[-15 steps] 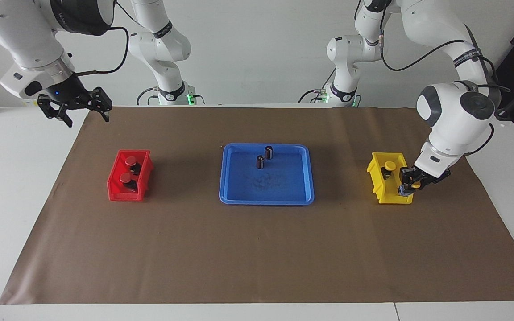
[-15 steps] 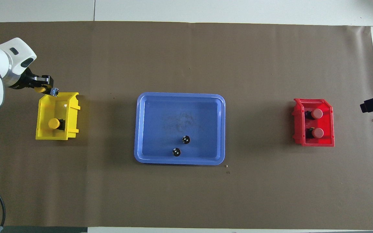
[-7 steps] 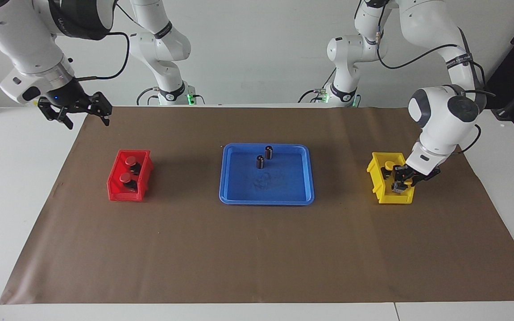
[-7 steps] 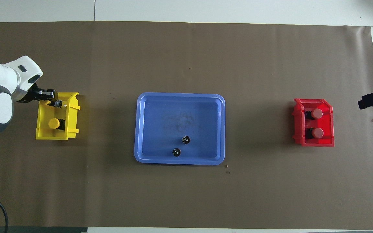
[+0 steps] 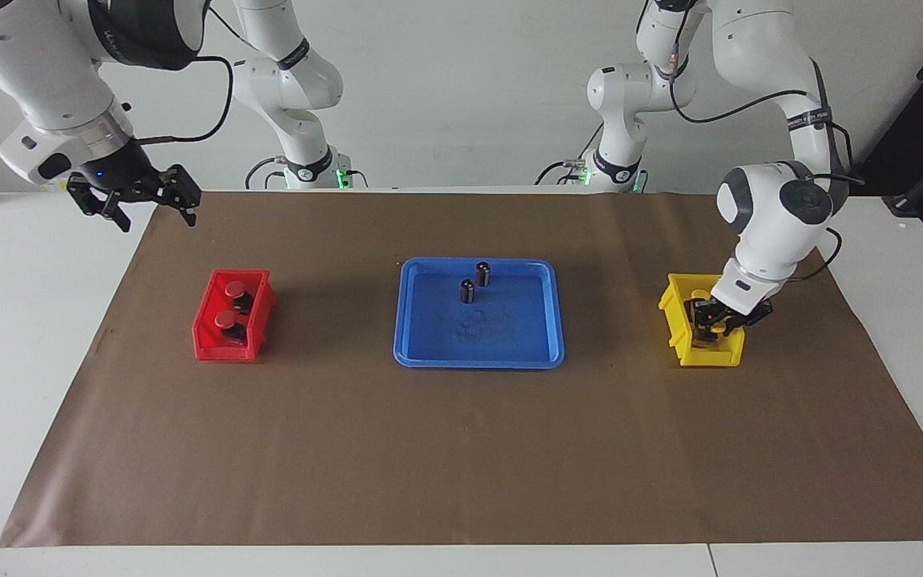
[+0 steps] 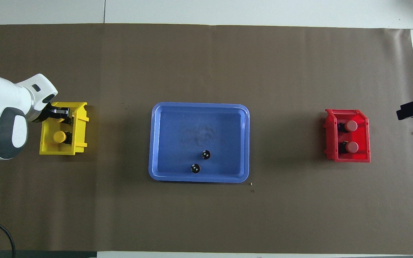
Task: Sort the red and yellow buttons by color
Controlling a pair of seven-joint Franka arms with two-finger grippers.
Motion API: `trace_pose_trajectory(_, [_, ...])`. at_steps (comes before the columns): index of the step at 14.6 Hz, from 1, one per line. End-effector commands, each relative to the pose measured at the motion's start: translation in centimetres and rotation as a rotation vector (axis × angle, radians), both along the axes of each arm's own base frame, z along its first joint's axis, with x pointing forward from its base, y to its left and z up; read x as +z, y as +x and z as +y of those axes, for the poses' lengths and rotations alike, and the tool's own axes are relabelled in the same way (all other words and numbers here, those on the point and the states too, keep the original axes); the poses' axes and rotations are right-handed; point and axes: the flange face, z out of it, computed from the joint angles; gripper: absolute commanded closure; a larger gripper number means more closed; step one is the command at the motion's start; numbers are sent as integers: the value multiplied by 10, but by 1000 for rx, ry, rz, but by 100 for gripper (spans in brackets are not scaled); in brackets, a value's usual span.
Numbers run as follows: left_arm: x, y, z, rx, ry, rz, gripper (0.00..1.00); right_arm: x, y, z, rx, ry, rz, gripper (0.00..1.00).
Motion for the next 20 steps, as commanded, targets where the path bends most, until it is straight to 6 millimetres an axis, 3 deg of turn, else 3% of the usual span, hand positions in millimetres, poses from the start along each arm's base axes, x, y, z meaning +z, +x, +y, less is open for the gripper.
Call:
trace_pose_trajectory(1, [5,0,-2,-20,4,-28,12,3,2,0,-14,-9,-7,0])
trace_pose_trajectory(3, [19,7,-2,-22,4,-41,11,2,3,1,-14,-7,-8,0])
trace_pose_trajectory(5, [50,17,-4,-19,9,-28,10,3,2,0,-14,-9,-6,0])
trace_pose_trajectory(7, [100,29,-7,-12,18,17,10,3,3,1,-14,-7,-8,0])
trace_pose_trajectory(8, [122,30,-17,-14,14,24,9,4,3,2,-11,-9,-11,0])
trace_pose_trajectory(9, [145,31,-23,-19,10,3,0,3,3,2,-11,-9,-8,0])
trace_pose_trajectory(11, [190,28,-27,11,-84,-41,0,4,3,2,-13,-9,-11,0])
trace_pose_trajectory(14, [236,22,-31,-2,-101,-29,0,4,3,2,-13,-9,-11,0])
trace_pose_trajectory(16, [256,16,-28,-3,-97,-9,0,4,3,2,-13,-9,-11,0])
trace_pose_trajectory(20, [258,10,-23,4,-90,28,0,5,4,1,-14,-7,-14,0])
